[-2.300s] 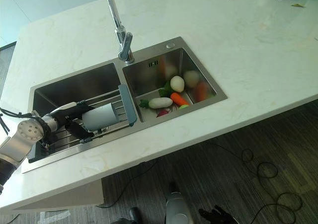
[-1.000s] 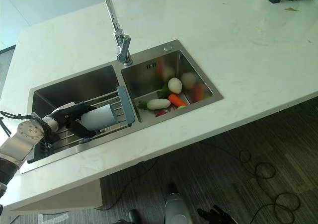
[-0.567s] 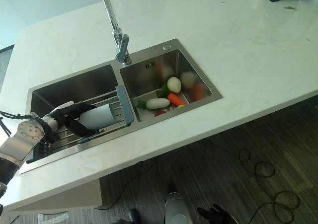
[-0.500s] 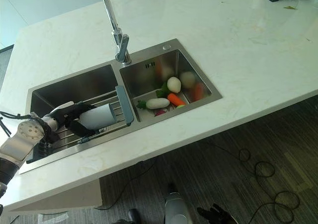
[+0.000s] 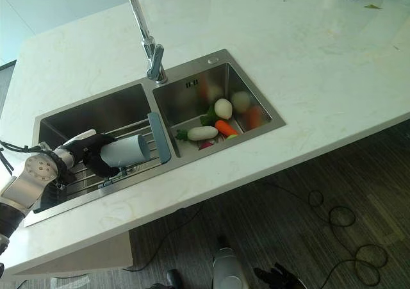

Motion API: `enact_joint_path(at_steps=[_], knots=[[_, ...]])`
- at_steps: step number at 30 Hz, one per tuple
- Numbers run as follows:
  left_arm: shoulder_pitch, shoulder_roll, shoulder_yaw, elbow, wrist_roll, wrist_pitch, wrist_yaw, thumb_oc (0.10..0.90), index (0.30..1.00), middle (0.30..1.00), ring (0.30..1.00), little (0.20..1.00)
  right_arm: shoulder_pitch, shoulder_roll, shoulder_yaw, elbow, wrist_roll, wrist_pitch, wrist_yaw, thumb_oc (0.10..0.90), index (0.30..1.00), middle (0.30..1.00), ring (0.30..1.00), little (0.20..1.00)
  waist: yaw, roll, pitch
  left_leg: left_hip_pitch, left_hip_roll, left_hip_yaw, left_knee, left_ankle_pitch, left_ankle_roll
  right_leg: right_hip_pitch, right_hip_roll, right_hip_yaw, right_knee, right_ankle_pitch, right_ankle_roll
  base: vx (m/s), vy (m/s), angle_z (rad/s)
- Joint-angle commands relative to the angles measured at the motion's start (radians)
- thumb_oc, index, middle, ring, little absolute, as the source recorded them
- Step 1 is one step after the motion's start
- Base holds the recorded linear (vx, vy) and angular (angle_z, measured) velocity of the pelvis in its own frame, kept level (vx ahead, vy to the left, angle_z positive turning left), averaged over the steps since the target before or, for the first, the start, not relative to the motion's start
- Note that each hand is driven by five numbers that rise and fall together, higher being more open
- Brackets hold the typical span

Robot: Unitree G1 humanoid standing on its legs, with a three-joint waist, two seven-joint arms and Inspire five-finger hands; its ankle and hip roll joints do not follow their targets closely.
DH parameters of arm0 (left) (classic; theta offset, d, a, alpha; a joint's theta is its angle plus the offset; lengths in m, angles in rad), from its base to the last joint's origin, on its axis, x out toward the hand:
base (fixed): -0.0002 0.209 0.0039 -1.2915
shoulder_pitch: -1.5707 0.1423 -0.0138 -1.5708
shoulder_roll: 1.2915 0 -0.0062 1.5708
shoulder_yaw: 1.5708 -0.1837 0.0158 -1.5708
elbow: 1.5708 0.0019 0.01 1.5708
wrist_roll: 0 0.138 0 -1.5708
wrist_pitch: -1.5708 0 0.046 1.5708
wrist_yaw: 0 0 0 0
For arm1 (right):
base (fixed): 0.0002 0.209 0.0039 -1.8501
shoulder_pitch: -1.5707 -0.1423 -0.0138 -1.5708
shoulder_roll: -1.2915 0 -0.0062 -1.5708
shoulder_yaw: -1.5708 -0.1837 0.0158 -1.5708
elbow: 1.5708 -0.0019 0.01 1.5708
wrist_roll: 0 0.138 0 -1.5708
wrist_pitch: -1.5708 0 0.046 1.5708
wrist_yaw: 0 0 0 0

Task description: Place the dishes in the dishwasher.

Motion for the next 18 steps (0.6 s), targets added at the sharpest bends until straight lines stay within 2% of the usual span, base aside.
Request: enact_joint_path(at_steps=[1,12,18], knots=[[-0.139,0.058,0.05,-0.026,0.037,-0.056,0.021,0.4,0.3,0.3,0.3,0.3,0.024,-0.03,0.025,-0.055,0.004,-0.026,0.01,0.8,0.9,0.9,0.9,0.9,-0.025,-0.007,-0.013,-0.088,0.022,-0.063,0.165,-0.194,0.041,0.052,-0.062,-0.013,-0.02,-0.138,0.112,0.0,0.0,0.0],[-0.127,0.066,0.065,-0.036,0.008,-0.089,0.039,0.4,0.3,0.3,0.3,0.3,0.029,-0.025,0.028,-0.063,-0.004,-0.021,0.006,0.8,0.9,0.9,0.9,0.9,-0.02,-0.007,-0.022,-0.085,0.024,-0.062,0.165,-0.196,0.041,0.06,-0.065,-0.02,-0.02,-0.142,0.113,0.0,0.0,0.0],[-0.11,0.048,0.103,-0.076,-0.065,-0.128,0.113,0.4,0.3,0.3,0.3,0.3,0.032,-0.016,0.027,-0.048,-0.008,-0.036,0.009,0.8,0.9,0.9,0.9,0.9,-0.012,-0.009,-0.032,-0.08,0.024,-0.065,0.165,-0.198,0.041,0.069,-0.067,-0.027,-0.02,-0.147,0.112,0.0,0.0,0.0]])
